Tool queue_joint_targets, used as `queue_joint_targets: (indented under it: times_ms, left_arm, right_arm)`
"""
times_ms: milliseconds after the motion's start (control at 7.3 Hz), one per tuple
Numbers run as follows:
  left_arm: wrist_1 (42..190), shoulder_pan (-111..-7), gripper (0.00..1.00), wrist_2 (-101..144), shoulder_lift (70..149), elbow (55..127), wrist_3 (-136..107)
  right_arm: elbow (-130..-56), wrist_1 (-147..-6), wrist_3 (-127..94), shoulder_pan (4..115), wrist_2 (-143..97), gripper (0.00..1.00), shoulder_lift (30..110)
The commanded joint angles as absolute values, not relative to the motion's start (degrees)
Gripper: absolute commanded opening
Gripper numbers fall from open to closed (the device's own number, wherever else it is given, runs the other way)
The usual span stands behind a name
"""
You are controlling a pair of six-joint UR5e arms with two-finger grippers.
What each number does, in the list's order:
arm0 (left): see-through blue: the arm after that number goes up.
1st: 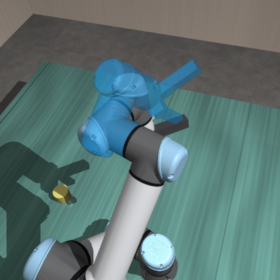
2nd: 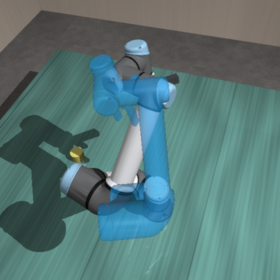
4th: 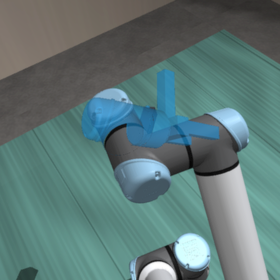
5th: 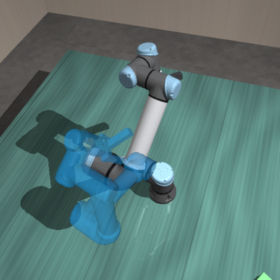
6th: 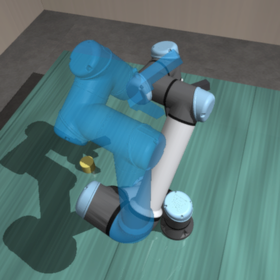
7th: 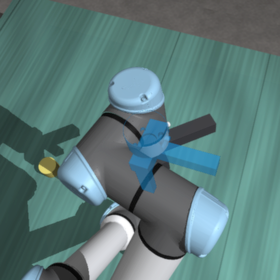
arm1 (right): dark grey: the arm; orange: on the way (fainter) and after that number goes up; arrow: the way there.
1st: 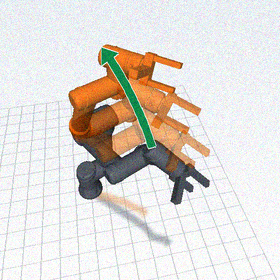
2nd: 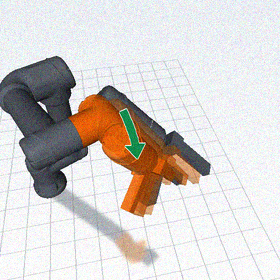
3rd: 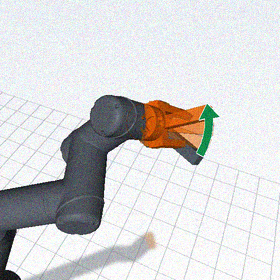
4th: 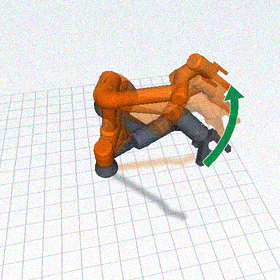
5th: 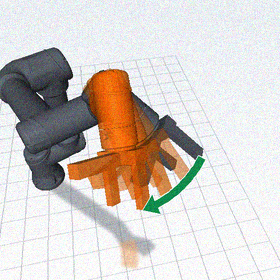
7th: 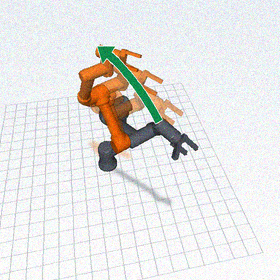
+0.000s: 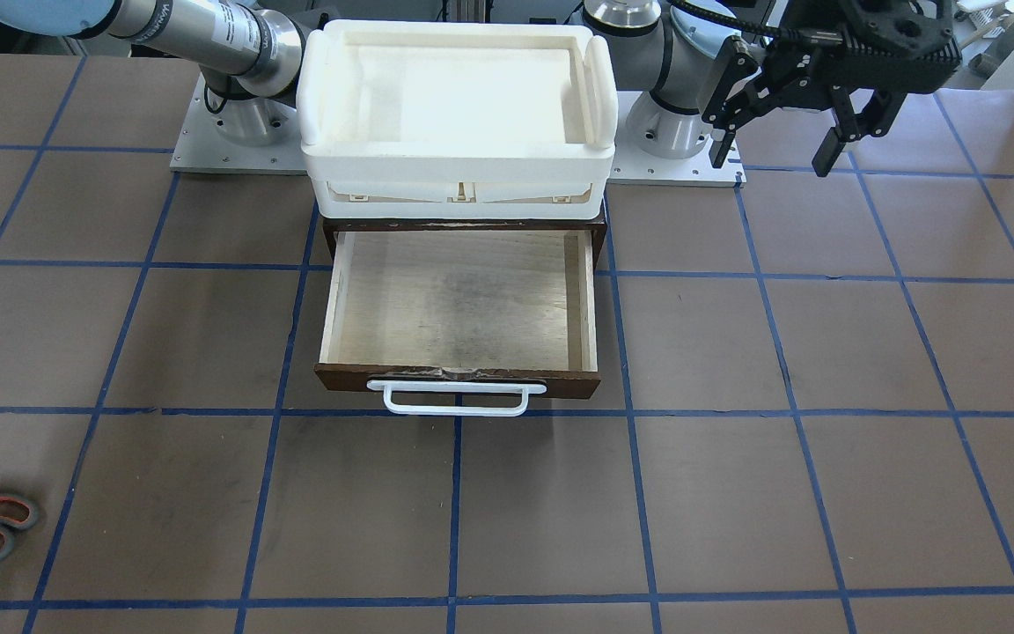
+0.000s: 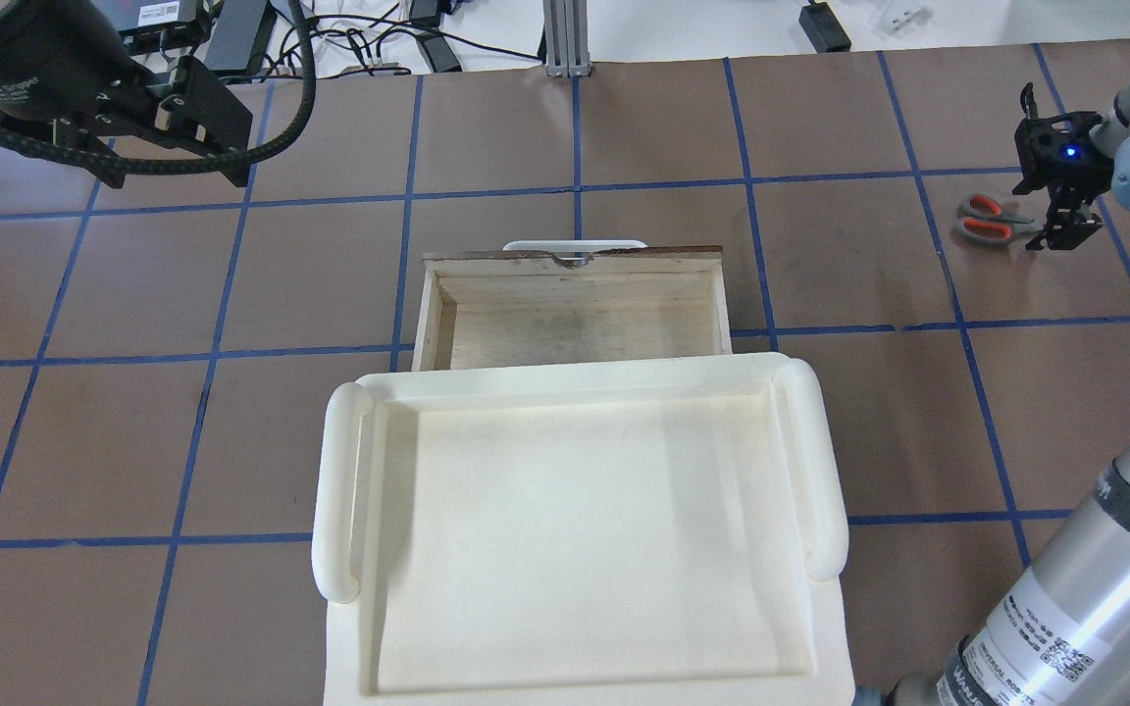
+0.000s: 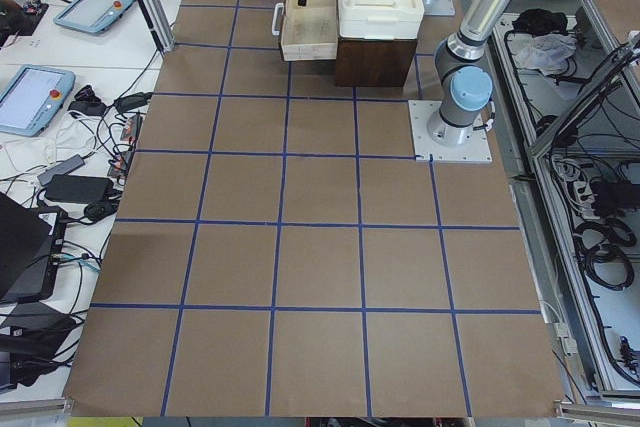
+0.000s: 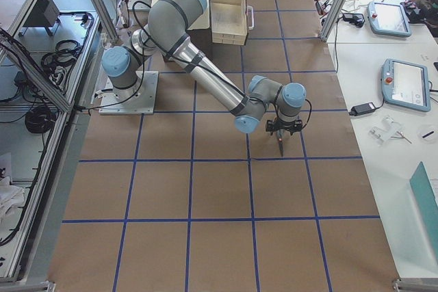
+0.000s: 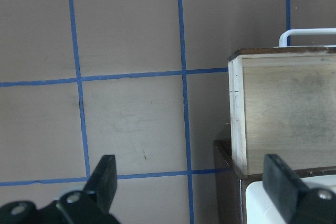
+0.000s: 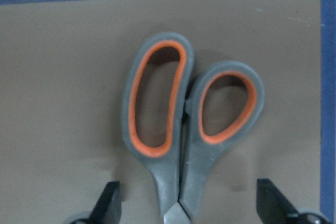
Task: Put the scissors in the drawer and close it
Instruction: 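Lower the right gripper and close it on the scissors blades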
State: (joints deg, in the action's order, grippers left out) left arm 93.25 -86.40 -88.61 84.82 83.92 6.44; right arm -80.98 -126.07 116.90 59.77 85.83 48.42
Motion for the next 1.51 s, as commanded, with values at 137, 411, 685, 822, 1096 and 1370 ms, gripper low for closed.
queue_joint_targets:
  times_ms: [137,411,685,822,1096,1370]
  left_arm:
    - [93.25,-86.4,1.0,-88.51,84.81,83.93,6.5]
    - [93.25,-86.31,1.0,-88.51,84.81,83.94,6.5]
    - [93.25,-86.31,1.0,-88.68,84.82,83.94,6.5]
    - [93.25,-86.22,1.0,-88.68,84.81,83.94,6.5]
    - [93.25,-86.22,1.0,-88.68,84.81,83.94,6.5]
    - [93.25,-86.22,1.0,-88.68,84.81,83.94,6.5]
  right_arm:
    - [-80.86,-126.12,117.16,59.77,87.61,0.24,48.43]
    - [-80.86,-126.12,117.68,59.85,88.68,0.0,48.6]
    - [-80.86,-125.42,117.6,59.85,89.3,0.0,49.22]
    - [-80.86,-125.25,117.6,59.94,89.3,0.0,50.0]
    - [-80.95,-120.54,117.16,60.38,89.38,0.0,54.81]
    - [-80.95,-112.19,116.81,64.75,91.3,0.0,63.5]
